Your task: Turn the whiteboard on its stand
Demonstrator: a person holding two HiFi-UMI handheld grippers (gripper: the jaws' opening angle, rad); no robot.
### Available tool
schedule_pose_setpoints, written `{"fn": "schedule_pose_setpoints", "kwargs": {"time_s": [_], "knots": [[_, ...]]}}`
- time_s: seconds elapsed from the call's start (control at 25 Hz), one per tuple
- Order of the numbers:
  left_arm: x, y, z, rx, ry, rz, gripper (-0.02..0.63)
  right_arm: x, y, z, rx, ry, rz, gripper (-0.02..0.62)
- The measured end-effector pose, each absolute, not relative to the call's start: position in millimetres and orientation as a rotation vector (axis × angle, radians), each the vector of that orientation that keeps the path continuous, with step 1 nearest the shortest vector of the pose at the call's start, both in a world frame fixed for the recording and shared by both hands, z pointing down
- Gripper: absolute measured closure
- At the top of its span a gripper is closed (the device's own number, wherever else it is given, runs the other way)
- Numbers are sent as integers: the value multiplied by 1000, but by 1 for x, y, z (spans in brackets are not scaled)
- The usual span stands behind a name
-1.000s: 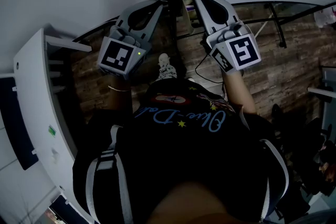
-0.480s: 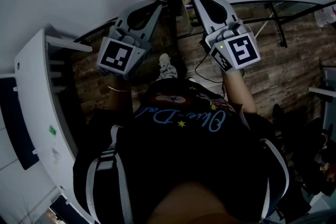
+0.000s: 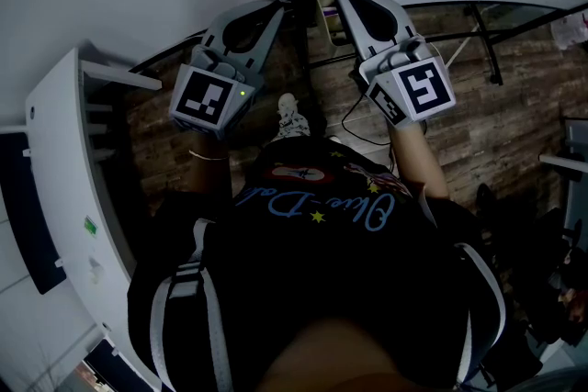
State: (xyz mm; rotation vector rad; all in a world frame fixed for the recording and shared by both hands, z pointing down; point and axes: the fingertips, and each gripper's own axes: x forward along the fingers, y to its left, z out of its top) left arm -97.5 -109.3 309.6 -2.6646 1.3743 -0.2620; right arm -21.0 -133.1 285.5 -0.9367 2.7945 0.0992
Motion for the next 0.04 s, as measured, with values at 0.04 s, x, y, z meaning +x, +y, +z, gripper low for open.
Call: {"fn": "schedule_pose_setpoints", "kwargs": {"time_s": [0.04], "knots": [[-98,-109,310,-2667,1376,-268,577,-21,-133,286,-937,2795,98,575]]}}
